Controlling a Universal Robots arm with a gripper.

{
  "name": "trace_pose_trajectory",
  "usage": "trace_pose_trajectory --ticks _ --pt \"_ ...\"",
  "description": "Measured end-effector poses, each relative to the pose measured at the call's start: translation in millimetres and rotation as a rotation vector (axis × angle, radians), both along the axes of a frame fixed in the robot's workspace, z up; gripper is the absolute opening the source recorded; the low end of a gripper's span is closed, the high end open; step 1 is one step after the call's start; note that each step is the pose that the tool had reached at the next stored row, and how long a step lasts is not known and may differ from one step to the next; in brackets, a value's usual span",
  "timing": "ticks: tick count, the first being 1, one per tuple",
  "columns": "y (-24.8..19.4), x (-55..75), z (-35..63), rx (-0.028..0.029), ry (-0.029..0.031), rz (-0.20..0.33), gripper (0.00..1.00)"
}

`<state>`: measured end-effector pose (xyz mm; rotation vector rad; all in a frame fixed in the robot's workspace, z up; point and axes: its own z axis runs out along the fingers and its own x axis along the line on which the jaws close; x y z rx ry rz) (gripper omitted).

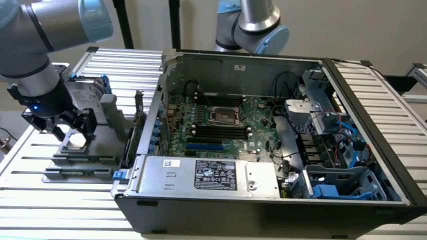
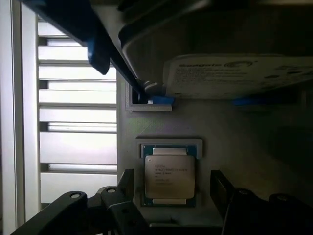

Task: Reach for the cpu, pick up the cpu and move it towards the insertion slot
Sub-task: 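Pick up the cpu and move it towards the insertion slot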

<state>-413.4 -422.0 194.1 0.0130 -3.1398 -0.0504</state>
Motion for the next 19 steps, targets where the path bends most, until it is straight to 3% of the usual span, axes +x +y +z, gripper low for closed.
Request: trace_pose_trajectory --ticks 13,19 --pt "2.4 -0.5 -5.6 -0.0008 0.0021 0.0 0.73" --pt "3.9 -0.6 -7.2 -0.0095 0.0059 0.0 0.73"
